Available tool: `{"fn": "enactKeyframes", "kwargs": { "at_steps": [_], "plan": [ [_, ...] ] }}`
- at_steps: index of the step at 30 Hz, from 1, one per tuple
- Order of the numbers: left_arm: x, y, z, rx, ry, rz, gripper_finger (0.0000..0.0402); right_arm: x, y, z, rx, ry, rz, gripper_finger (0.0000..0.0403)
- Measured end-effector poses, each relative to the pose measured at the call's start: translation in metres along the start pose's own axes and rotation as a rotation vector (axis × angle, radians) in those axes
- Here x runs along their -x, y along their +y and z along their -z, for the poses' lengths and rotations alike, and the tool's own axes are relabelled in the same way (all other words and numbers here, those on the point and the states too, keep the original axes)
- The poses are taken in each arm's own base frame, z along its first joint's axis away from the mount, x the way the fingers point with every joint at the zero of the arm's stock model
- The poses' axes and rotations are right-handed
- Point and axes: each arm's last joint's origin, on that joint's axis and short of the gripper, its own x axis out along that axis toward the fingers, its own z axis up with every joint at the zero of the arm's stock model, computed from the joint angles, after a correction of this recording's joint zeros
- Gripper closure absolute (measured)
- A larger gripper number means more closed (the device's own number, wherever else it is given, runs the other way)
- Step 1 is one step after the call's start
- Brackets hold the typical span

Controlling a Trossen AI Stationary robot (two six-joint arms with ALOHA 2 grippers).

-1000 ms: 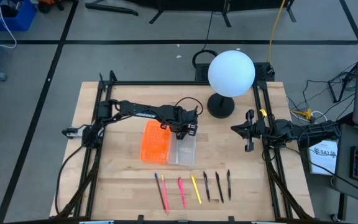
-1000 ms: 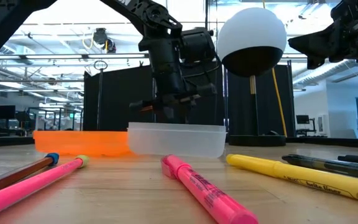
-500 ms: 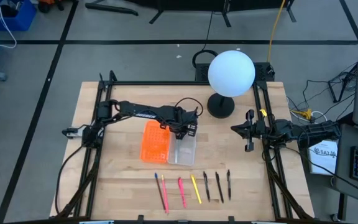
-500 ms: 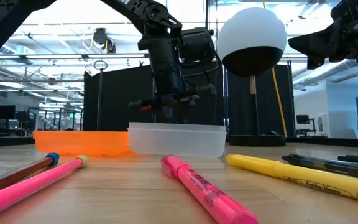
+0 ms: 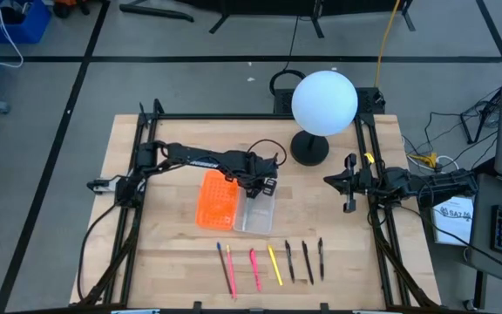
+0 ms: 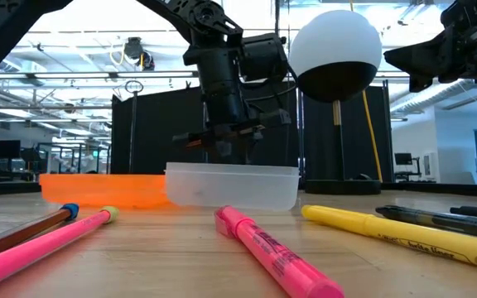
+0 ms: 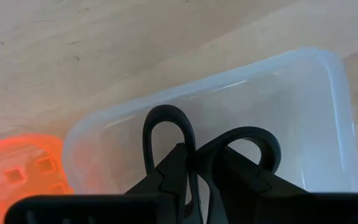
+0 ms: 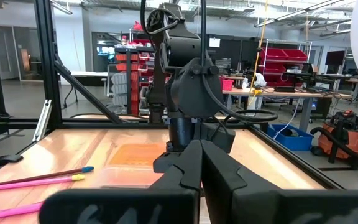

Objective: Pick & place school supplies into a supply box
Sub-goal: Put the black scissors into the orange supply box, then put the black pen into the orange supply box

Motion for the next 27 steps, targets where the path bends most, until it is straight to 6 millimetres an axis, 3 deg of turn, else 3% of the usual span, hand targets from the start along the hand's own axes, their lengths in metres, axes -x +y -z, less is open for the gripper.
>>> {"fn": "enactKeyframes", "kwargs": {
  "at_steps": [11,16,18,22,27],
  "plan": [
    [0.0,-0.001,0.0,0.0,-0.015,0.007,0.0234,0.0,0.0,0.0,0.0,0.0,0.0,0.0403],
    [0.005,-0.001,-0.004,-0.041,-0.018,0.031,0.0221,0.0,0.0,0.0,0.0,0.0,0.0,0.0403],
    [0.015,-0.001,-0.008,-0.062,-0.012,0.076,0.022,0.0,0.0,0.0,0.0,0.0,-0.001,0.0403],
    [0.054,-0.001,-0.012,-0.114,-0.05,0.171,0.022,0.0,0.0,0.0,0.0,0.0,0.0,0.0403],
    [0.126,0.004,-0.005,-0.412,-0.184,0.284,0.022,0.0,0.0,0.0,0.0,0.002,-0.001,0.0403]
  ]
}}
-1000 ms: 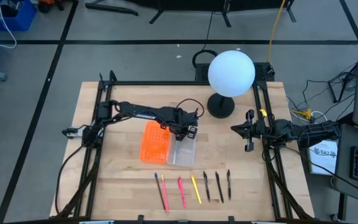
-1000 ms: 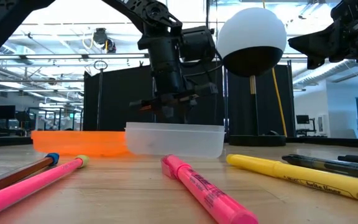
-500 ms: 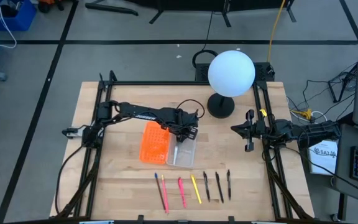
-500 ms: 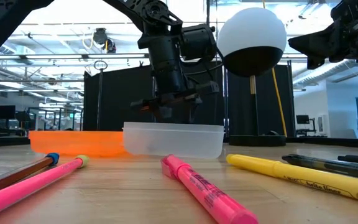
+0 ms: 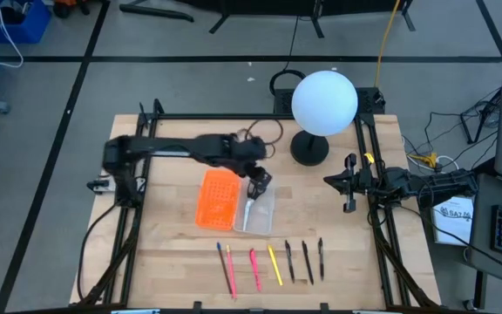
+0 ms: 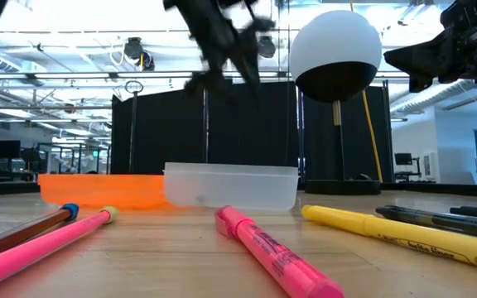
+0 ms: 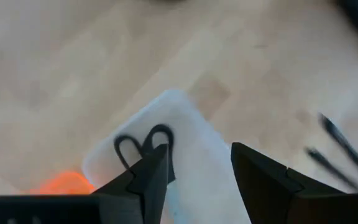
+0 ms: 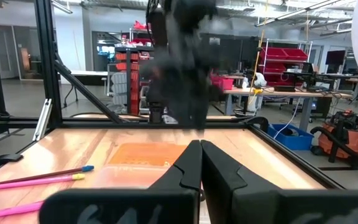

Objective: Pick & place school supplies into a supply box
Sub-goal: Put the black pen into the orange supply box

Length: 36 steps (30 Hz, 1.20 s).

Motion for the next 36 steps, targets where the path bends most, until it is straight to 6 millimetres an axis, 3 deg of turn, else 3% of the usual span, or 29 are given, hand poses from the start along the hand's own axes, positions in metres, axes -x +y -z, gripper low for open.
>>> {"fn": "enactKeyframes", "kwargs": {
  "at_steps": [5,9,14,17,22,27,30,36],
  "plan": [
    [0.065,-0.02,0.01,-0.413,-0.133,0.069,0.0237,0.0,0.0,-0.001,-0.001,-0.006,0.0,0.0403],
    [0.096,-0.028,0.026,-0.66,-0.21,0.08,0.0283,0.0,0.0,-0.001,-0.003,-0.013,0.001,0.0403],
    [0.112,-0.009,0.055,-0.896,-0.203,0.067,0.0377,0.0,0.0,-0.002,-0.006,-0.024,0.001,0.0403],
    [0.124,0.016,0.066,-0.886,-0.264,0.055,0.0392,0.0,0.0,0.0,-0.021,0.001,-0.001,0.0403],
    [0.13,0.063,0.097,-0.999,-0.375,0.131,0.0397,0.0,0.0,0.004,0.001,0.037,-0.003,0.0403],
    [0.12,0.106,0.127,-0.95,-0.502,0.198,0.0397,0.0,0.0,0.003,0.052,0.03,-0.002,0.0403],
    [0.11,0.121,0.143,-0.908,-0.569,0.294,0.0397,0.0,0.0,0.001,0.071,0.006,0.001,0.0403],
    [0.081,0.144,0.177,-0.939,-0.594,0.303,0.0397,0.0,0.0,-0.003,0.08,-0.027,0.005,0.0403]
  ]
}}
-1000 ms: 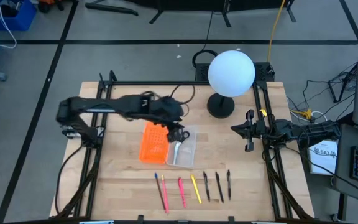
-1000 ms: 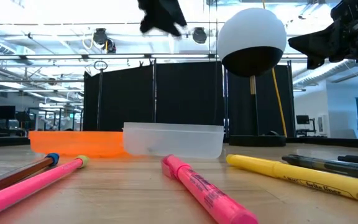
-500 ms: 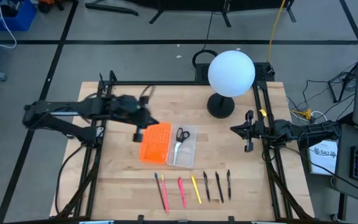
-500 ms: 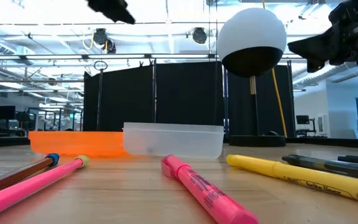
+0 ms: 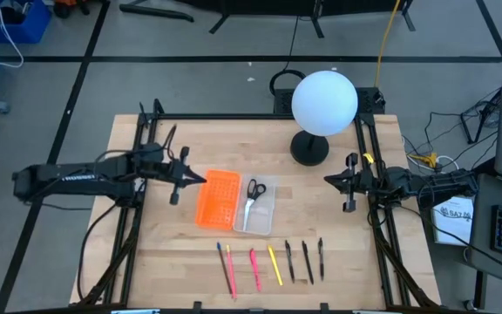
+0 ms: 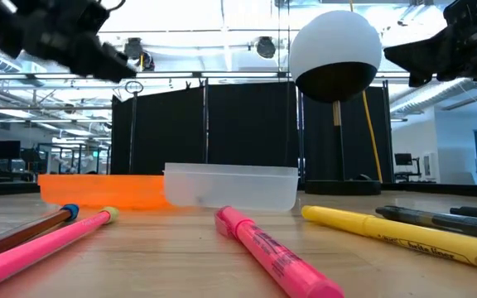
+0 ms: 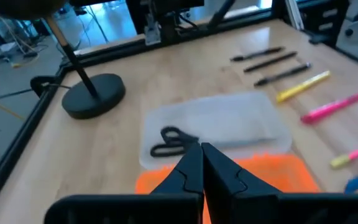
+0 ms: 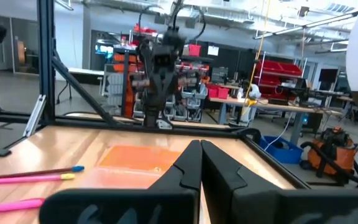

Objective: Pick & place school supplies into a supply box
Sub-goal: Put the black pen into the orange supply box

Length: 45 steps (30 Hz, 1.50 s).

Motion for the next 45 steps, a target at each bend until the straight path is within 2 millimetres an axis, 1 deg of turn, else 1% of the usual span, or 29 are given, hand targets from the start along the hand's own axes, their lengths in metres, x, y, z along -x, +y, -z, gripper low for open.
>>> {"fn": "enactKeyframes", "kwargs": {
  "at_steps": [4,7,10,12,16,23,31,33,35,37,39,40,42,45],
  "plan": [
    [0.001,-0.005,0.029,-0.045,-0.015,0.008,0.0399,0.0,0.0,0.0,-0.026,-0.003,0.0,0.0403],
    [0.004,-0.006,0.042,-0.013,-0.043,0.025,0.0397,0.0,0.0,-0.002,-0.042,-0.024,0.003,0.0403],
    [0.007,-0.008,0.057,0.01,-0.063,-0.008,0.0399,0.0,-0.001,-0.004,-0.048,-0.046,0.006,0.0403],
    [0.009,-0.01,0.061,-0.005,-0.1,-0.041,0.0398,0.0,-0.001,-0.006,-0.051,-0.058,0.007,0.0403],
    [0.016,-0.014,0.065,-0.05,-0.167,-0.085,0.0399,0.0,-0.001,-0.006,-0.077,-0.058,0.007,0.0403],
    [0.028,-0.019,0.066,-0.116,-0.27,-0.127,0.04,0.0,-0.001,-0.003,-0.121,-0.036,0.003,0.0403],
    [0.027,-0.021,0.072,-0.092,-0.232,-0.101,0.04,0.0,0.0,0.002,-0.107,0.022,0.0,0.0403],
    [0.027,-0.02,0.073,-0.071,-0.214,-0.145,0.0397,0.0,-0.001,0.002,-0.107,0.025,0.038,0.0403],
    [0.028,-0.018,0.073,-0.042,-0.196,-0.209,0.039,-0.001,-0.003,0.002,-0.108,0.03,0.114,0.0403],
    [0.028,-0.016,0.074,-0.014,-0.18,-0.267,0.0382,-0.003,-0.003,0.005,-0.102,0.076,0.166,0.0403],
    [0.028,-0.015,0.074,0.01,-0.172,-0.303,0.0377,-0.006,-0.001,0.01,-0.103,0.138,0.164,0.0403],
    [0.028,-0.015,0.074,0.023,-0.169,-0.317,0.0375,-0.009,0.0,0.009,-0.105,0.18,0.154,0.0403],
    [0.028,-0.015,0.075,0.048,-0.163,-0.331,0.0374,-0.018,0.002,-0.007,-0.134,0.223,0.139,0.0403],
    [0.028,-0.015,0.077,0.081,-0.141,-0.332,0.0373,-0.036,0.006,-0.029,-0.141,0.403,0.152,0.0403]
  ]
}}
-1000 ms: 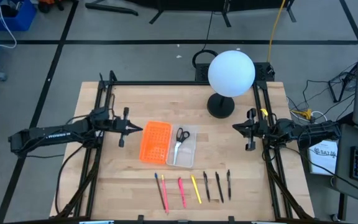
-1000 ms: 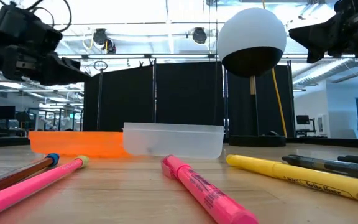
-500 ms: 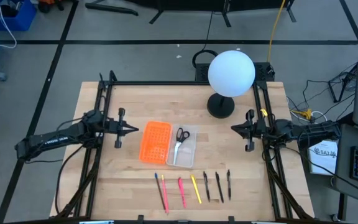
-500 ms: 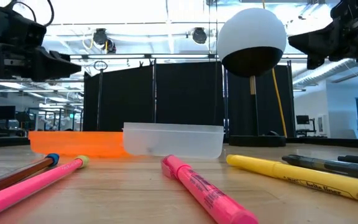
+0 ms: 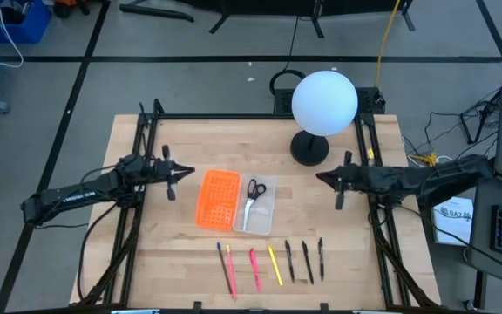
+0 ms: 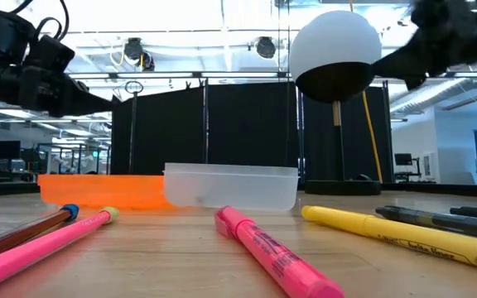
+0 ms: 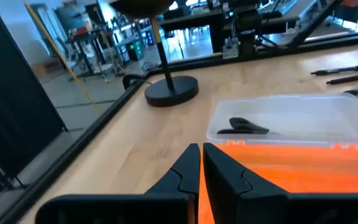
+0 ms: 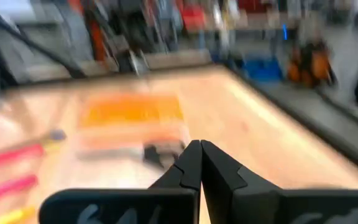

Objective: Pick & place school supplies into a supply box
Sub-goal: Put the black pen into the orange supply box

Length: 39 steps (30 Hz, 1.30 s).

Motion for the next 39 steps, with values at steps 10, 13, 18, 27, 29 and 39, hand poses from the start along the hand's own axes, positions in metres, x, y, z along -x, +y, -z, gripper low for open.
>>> {"fn": "enactKeyframes", "kwargs": {
  "at_steps": [10,13,18,27,29,39],
  "plan": [
    [0.0,0.0,0.0,0.023,0.001,-0.003,0.0371,-0.044,0.067,-0.081,0.119,0.542,0.1,0.0403],
    [0.0,0.0,0.0,0.08,0.003,-0.003,0.0371,-0.052,0.089,-0.094,0.114,0.692,0.115,0.0403],
    [0.0,0.0,0.002,0.149,0.025,0.0,0.0371,-0.063,0.126,-0.094,-0.078,0.94,0.059,0.0403],
    [0.0,-0.001,0.003,0.285,0.032,0.0,0.0371,-0.05,0.19,-0.048,-0.471,1.146,0.232,0.0403],
    [0.0,0.0,0.002,0.295,0.028,0.0,0.0371,-0.043,0.202,-0.039,-0.575,1.128,0.323,0.0403],
    [0.0,0.0,-0.001,0.258,-0.011,-0.005,0.0371,-0.015,0.229,-0.008,-0.77,1.089,0.502,0.0403]
  ]
}}
